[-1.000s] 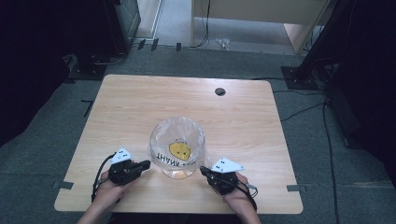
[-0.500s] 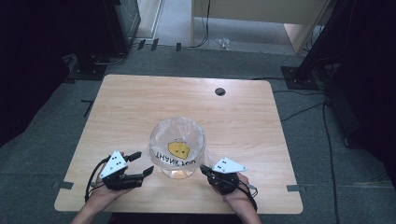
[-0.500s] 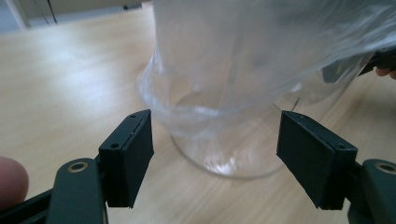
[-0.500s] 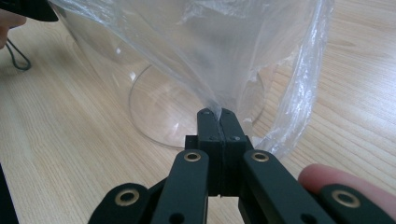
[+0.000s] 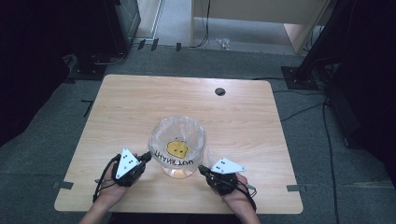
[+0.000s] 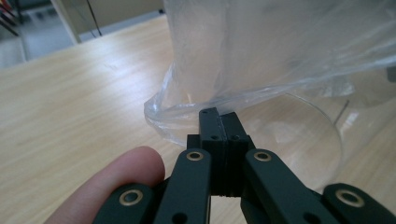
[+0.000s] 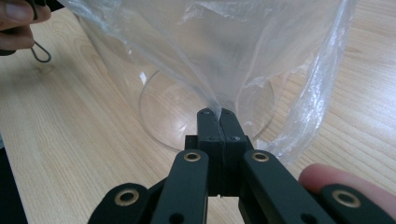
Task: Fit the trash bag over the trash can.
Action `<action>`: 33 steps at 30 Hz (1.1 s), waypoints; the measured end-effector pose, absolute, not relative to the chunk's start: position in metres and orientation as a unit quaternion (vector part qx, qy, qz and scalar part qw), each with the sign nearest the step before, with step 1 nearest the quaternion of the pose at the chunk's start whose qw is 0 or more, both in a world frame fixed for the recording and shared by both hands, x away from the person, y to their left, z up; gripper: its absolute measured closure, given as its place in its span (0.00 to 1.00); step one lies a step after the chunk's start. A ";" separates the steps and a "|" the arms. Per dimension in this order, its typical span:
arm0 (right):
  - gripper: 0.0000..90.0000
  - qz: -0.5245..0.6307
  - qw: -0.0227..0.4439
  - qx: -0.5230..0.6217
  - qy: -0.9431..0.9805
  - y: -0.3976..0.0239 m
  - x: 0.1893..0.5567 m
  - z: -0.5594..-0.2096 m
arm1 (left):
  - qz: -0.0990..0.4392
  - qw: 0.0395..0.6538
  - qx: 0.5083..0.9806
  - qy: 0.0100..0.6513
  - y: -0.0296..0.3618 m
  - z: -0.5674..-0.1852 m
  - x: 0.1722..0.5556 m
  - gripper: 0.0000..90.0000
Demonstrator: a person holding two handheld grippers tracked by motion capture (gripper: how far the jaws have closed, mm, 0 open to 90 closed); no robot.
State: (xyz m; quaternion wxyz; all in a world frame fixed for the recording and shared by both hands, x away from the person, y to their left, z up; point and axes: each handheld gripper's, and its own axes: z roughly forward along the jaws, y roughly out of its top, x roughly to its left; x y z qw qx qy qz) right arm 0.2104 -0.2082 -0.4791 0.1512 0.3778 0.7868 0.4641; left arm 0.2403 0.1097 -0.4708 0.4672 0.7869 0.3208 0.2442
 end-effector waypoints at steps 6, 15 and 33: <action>1.00 0.465 0.153 0.376 0.787 -0.208 0.210 -0.478 | 0.196 0.434 0.801 0.362 0.110 -0.486 0.247 1.00; 1.00 0.407 0.149 0.404 0.806 -0.204 0.217 -0.496 | 0.146 0.376 0.809 0.427 0.117 -0.503 0.258 1.00; 0.41 0.415 0.131 0.388 0.813 -0.223 0.215 -0.509 | 0.125 0.398 0.812 0.408 0.137 -0.505 0.254 0.34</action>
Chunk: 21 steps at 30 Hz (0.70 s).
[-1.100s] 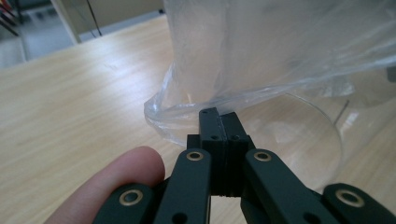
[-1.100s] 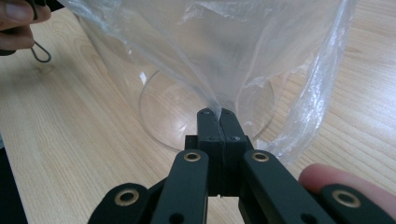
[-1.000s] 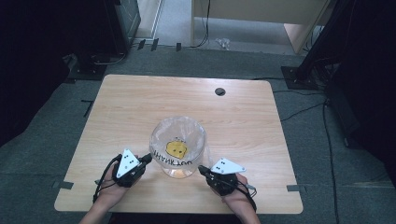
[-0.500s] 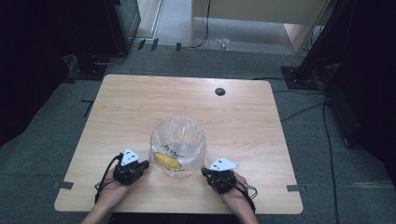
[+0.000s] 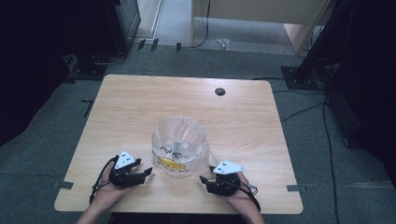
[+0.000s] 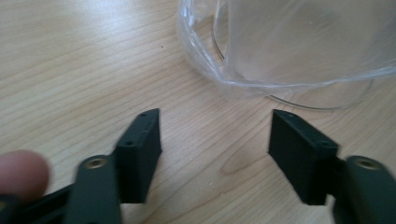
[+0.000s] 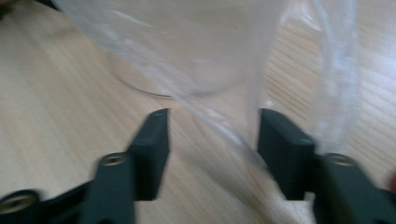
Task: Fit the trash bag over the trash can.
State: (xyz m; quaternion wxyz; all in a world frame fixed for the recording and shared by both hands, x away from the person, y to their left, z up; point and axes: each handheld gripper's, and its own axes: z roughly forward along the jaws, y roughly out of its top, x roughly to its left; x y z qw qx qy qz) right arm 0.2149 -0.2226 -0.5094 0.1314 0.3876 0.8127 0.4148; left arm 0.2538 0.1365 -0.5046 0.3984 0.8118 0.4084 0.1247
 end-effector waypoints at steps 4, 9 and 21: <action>0.33 0.432 0.138 0.366 0.813 -0.226 0.211 -0.502 | 0.122 0.409 0.816 0.389 0.148 -0.498 0.255 0.29; 0.30 0.444 0.136 0.365 0.807 -0.238 0.210 -0.499 | 0.153 0.397 0.808 0.408 0.156 -0.492 0.257 0.42; 0.51 0.503 0.141 0.377 0.764 -0.266 0.211 -0.490 | 0.187 0.442 0.714 0.509 0.174 -0.483 0.266 0.64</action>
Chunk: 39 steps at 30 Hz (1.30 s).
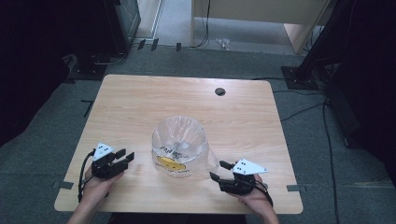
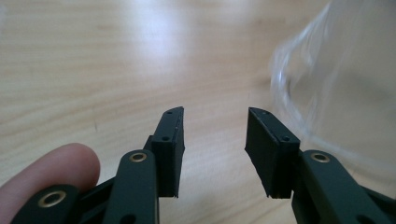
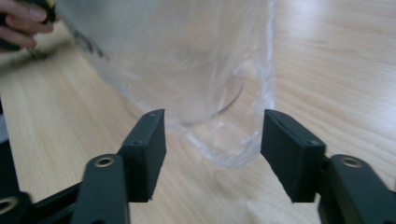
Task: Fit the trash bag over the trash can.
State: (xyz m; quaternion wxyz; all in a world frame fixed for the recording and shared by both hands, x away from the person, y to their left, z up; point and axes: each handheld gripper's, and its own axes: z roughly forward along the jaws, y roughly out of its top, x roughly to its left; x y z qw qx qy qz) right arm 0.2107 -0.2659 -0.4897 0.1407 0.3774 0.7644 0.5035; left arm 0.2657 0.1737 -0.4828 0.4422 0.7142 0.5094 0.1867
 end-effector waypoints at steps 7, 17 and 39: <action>0.76 0.515 0.235 0.454 0.688 -0.246 0.224 -0.470 | 0.224 0.489 0.692 0.482 0.142 -0.461 0.264 0.81; 0.97 0.496 0.323 0.515 0.620 -0.191 0.249 -0.445 | 0.249 0.482 0.698 0.467 0.087 -0.451 0.274 0.95; 1.00 0.456 0.287 0.550 0.638 -0.179 0.254 -0.498 | 0.256 0.444 0.695 0.505 0.071 -0.487 0.262 1.00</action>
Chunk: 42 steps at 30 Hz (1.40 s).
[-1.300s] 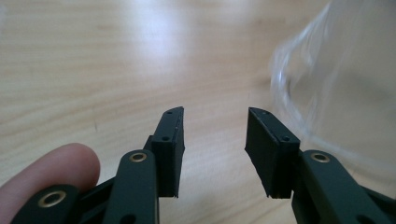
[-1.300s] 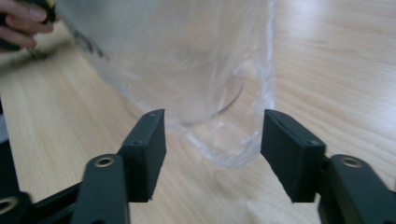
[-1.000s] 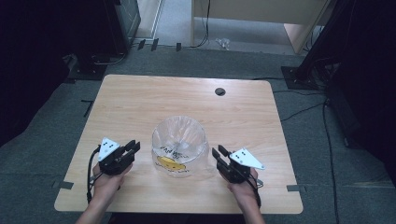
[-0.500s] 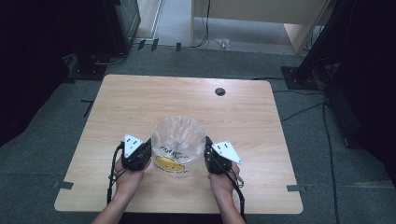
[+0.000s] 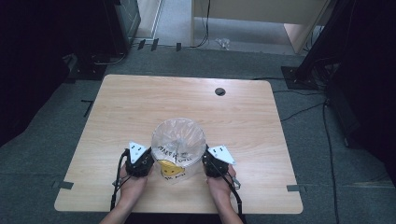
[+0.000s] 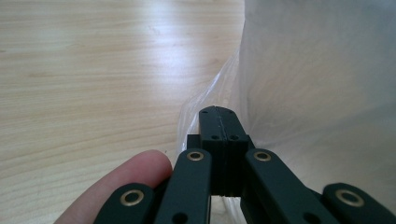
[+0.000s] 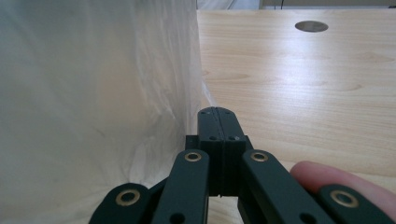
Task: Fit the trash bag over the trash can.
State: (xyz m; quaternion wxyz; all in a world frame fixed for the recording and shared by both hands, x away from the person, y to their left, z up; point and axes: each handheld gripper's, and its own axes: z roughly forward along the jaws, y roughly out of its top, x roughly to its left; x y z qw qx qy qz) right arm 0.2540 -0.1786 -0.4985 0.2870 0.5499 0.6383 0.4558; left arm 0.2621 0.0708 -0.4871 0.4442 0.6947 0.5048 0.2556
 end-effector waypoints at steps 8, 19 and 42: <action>1.00 0.452 0.286 0.541 0.649 -0.180 0.254 -0.502 | 0.265 0.432 0.702 0.500 0.072 -0.491 0.260 0.97; 1.00 0.490 0.239 0.503 0.671 -0.215 0.253 -0.480 | 0.235 0.422 0.709 0.513 0.120 -0.489 0.263 0.38; 1.00 0.544 0.229 0.328 0.737 -0.230 0.269 -0.385 | 0.232 0.303 0.731 0.565 0.218 -0.515 0.251 0.01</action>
